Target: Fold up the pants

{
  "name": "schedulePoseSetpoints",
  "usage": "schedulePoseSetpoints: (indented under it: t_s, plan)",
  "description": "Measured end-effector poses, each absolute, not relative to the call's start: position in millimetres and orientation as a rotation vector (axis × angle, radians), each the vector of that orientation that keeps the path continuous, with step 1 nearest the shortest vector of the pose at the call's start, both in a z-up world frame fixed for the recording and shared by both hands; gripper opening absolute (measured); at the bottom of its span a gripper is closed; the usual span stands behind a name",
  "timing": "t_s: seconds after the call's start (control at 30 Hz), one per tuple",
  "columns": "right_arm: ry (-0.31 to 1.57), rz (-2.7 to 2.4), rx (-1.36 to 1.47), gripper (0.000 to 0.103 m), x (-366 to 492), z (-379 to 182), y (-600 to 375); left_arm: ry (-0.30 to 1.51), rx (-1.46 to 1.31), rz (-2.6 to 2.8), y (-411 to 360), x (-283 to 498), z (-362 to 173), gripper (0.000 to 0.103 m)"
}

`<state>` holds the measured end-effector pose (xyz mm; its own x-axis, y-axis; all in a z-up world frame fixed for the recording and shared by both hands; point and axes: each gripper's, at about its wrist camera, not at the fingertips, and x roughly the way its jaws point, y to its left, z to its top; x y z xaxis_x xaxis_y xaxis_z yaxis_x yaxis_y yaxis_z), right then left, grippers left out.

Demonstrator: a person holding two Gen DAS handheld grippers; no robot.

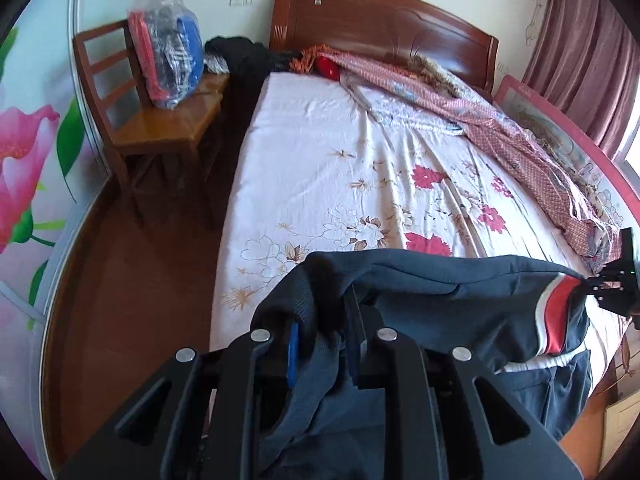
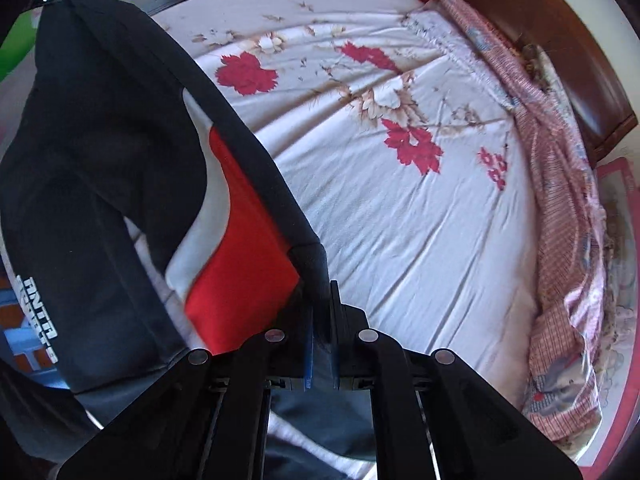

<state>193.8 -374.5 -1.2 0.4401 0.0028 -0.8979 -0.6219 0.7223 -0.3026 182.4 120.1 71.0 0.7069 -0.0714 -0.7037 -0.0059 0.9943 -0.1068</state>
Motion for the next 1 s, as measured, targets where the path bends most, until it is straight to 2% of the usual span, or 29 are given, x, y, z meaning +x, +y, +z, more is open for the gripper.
schedulePoseSetpoints:
  t_s: [0.13,0.33,0.43,0.47,0.67,1.0]
  plan:
    - [0.958,0.342,-0.653,0.006,117.9,4.0,-374.2,0.727,-0.088,-0.030,123.5,119.7,69.1,0.018]
    - [0.906,0.235,-0.592,0.006,29.4,-46.2,-365.1,0.758,-0.075,-0.030,129.1,51.0,22.3,0.021]
    - [0.909,0.208,-0.555,0.006,3.8,-73.3,-360.7,0.778,-0.070,-0.032,131.0,20.9,-9.7,0.024]
    - [0.916,0.199,-0.568,0.006,-5.5,-82.0,-357.8,0.779,-0.065,-0.019,132.2,14.8,-18.7,0.029]
    - [0.924,0.158,-0.510,0.006,-40.0,-110.6,-353.0,0.828,-0.106,0.055,149.4,-8.9,-64.8,0.034]
    - [0.988,0.173,-0.492,0.006,-63.0,-129.5,-352.4,0.863,-0.099,0.072,158.6,-36.1,-87.4,0.038]
